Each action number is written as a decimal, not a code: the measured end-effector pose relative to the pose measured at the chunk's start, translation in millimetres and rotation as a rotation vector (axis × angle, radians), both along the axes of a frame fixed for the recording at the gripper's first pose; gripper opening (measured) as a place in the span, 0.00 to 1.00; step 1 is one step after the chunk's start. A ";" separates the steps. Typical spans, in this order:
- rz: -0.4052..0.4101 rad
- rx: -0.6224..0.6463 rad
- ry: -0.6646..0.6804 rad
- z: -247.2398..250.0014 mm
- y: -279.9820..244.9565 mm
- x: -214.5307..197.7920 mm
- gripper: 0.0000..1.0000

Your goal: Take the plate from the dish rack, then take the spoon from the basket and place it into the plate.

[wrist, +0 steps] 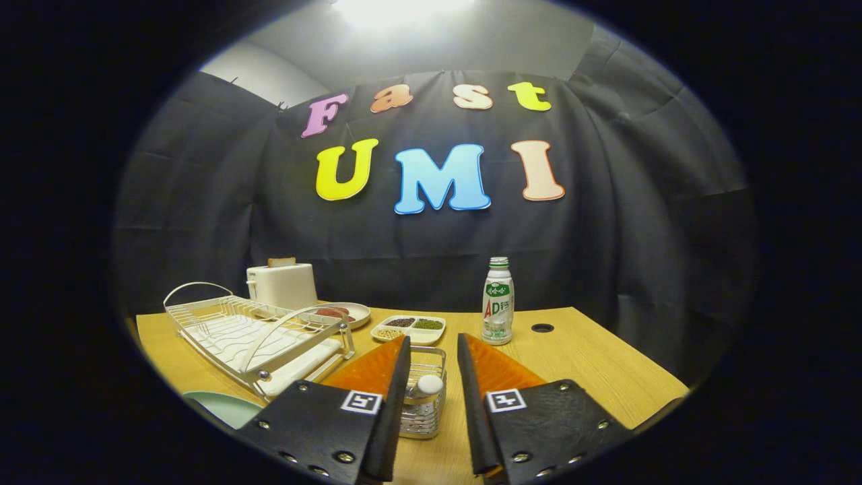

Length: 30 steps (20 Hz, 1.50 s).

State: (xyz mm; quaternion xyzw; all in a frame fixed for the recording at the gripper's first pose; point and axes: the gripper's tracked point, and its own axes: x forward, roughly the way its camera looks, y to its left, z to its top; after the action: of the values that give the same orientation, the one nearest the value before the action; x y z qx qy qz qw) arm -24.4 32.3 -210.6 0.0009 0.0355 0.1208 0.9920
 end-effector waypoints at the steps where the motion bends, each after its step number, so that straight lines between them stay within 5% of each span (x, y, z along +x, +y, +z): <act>1: 0.001 0.001 -0.006 -3.4 2.3 9.0 0.38; 2: 0.000 0.001 0.000 -4.6 4.8 9.8 0.19; 6: 0.032 -0.018 0.027 -1.9 16.1 4.8 0.08; 13: 0.002 -0.045 0.096 18.0 16.1 1.1 0.03; 30: -0.053 -0.091 0.047 155.2 3.9 -33.2 0.03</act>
State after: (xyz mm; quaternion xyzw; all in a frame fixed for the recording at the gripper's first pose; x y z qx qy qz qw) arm -57.6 36.2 -55.4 -0.0406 0.0640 0.0928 0.9928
